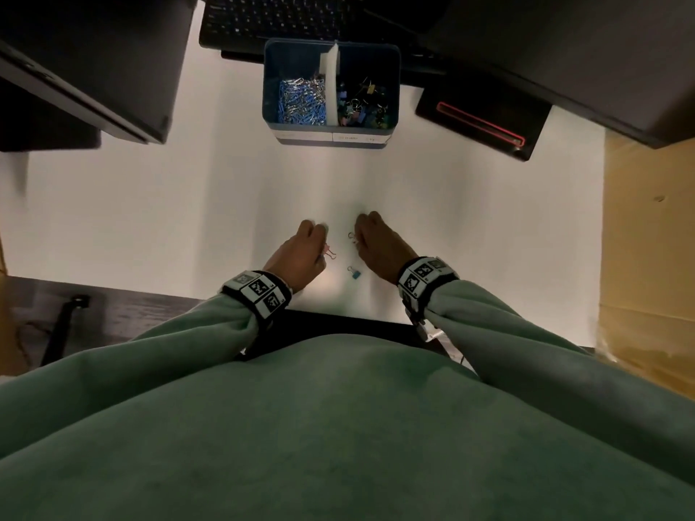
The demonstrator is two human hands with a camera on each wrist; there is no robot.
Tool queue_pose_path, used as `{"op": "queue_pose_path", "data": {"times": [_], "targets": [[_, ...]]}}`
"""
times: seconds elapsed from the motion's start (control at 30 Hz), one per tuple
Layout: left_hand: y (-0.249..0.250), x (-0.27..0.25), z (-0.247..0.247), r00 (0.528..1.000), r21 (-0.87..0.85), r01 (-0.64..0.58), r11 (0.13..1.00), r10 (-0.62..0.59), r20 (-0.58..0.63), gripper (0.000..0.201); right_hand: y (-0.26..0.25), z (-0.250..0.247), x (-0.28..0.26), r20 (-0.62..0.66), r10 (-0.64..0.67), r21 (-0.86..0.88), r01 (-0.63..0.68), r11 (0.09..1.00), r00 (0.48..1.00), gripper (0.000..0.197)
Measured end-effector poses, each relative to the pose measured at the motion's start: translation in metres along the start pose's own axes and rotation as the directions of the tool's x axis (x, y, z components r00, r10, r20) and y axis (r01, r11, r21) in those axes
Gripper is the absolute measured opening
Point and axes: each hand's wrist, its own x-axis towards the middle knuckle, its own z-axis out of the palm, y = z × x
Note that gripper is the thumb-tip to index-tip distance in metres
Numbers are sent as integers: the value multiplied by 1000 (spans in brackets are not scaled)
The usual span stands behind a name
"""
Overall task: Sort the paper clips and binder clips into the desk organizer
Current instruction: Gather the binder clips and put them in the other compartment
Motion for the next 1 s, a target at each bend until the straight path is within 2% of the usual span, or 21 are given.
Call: {"op": "queue_pose_path", "data": {"times": [0.07,0.17,0.2,0.27,0.3,0.33,0.37,0.4,0.47,0.5,0.53,0.57,0.6,0.63,0.7,0.77,0.87,0.93,1.0], "targets": [[-1,1,-2,1000,-18,-9,1000,9,-20,34,7,-8,-5,-17,53,239,-48,970,998,15],[-4,4,-7,999,-113,-16,993,11,-48,34,18,-18,-9,10,165,566,-142,812,986,15],[-6,5,-9,998,-163,-18,986,9,-58,28,20,-23,-10,56,200,677,-184,712,978,12],[-7,5,-14,995,-309,-2,951,-27,-92,11,21,-31,-11,191,209,871,-263,414,959,15],[-7,4,-18,992,-411,27,911,-74,-99,7,23,-34,-13,256,174,918,-295,264,951,18],[-6,2,-22,987,-516,75,853,-138,-85,11,23,-36,-15,302,133,931,-322,172,944,18],[-5,1,-25,979,-601,124,789,-196,-56,16,23,-36,-18,325,88,934,-334,127,942,19],[-4,-1,-29,971,-654,167,738,-240,-23,19,22,-36,-20,337,55,932,-341,122,940,22],[-3,-4,-32,961,-670,217,710,-274,21,21,18,-33,-22,353,57,916,-357,183,934,24],[-2,-4,-33,961,-643,232,730,-276,33,27,15,-30,-23,338,81,893,-347,286,938,25],[-1,-4,-32,961,-587,241,773,-276,31,36,12,-28,-23,299,107,820,-312,479,948,28],[0,-3,-31,963,-522,235,820,-269,11,45,10,-26,-23,242,113,660,-249,709,964,32],[1,-1,-29,967,-468,219,856,-255,-12,52,7,-23,-23,203,93,432,-174,885,975,34],[3,1,-27,974,-424,192,885,-226,-30,52,4,-20,-25,196,68,208,-110,972,978,35],[6,3,-23,992,-307,109,946,-122,-22,38,0,-13,-29,221,39,-125,-11,992,975,34],[4,4,-16,999,-129,-6,992,11,39,24,-1,-1,-33,225,-6,-314,78,946,974,46],[-6,8,-8,981,68,-125,990,113,157,34,-1,12,-34,211,-61,-383,140,913,976,58],[-5,10,-7,977,106,-154,982,136,163,21,-2,18,-35,218,-90,-384,170,907,972,51],[-5,12,-7,977,89,-140,986,123,176,16,-6,18,-34,210,-118,-387,193,902,971,38]]}}
